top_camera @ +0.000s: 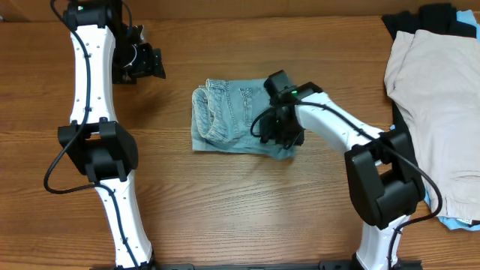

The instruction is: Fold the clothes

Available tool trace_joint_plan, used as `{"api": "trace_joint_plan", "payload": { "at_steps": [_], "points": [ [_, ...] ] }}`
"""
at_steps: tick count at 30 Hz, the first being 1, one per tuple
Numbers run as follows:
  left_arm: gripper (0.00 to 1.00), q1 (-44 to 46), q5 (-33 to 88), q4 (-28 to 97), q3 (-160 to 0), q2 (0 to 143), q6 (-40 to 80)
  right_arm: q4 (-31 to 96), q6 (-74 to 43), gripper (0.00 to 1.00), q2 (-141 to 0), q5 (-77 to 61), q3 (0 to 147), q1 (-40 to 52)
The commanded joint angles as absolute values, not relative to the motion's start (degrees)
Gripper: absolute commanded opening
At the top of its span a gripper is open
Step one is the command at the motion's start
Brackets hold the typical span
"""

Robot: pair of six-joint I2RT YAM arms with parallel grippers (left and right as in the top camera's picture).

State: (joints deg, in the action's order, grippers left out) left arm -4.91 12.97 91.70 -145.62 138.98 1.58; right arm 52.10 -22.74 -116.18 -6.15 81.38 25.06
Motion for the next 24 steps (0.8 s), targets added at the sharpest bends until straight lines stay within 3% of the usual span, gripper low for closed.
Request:
{"api": "trace_joint_plan", "payload": {
  "at_steps": [1, 5, 8, 13, 18, 24],
  "points": [
    [0.88, -2.3, 13.1, 91.7, -146.6, 138.8, 1.7, 46.5, -20.9, 0.67, -115.2, 0.1, 80.5, 20.6],
    [0.88, 1.2, 18.7, 93.0, -146.5, 138.9, -1.8, 44.4, -19.0, 0.72, -115.2, -5.5, 82.6, 17.5],
    [0.88, 5.3, 20.3, 92.9, -145.4, 138.9, 1.3, 49.7, -19.5, 0.86, -115.0, -11.7, 87.7, 15.7],
    [1.0, 10.3, 19.3, 89.1, -139.7, 138.9, 10.6, 57.6, -21.3, 1.0, -115.0, -13.2, 94.0, 14.8],
    [1.0, 14.6, 13.8, 80.4, -128.3, 139.0, 15.6, 58.7, -22.5, 1.0, -115.0, -13.1, 93.9, 14.8],
    [1.0, 13.7, 13.5, 74.5, -119.1, 139.0, 18.0, 59.6, -22.5, 1.0, -115.0, -11.4, 93.9, 14.8]
  ]
}}
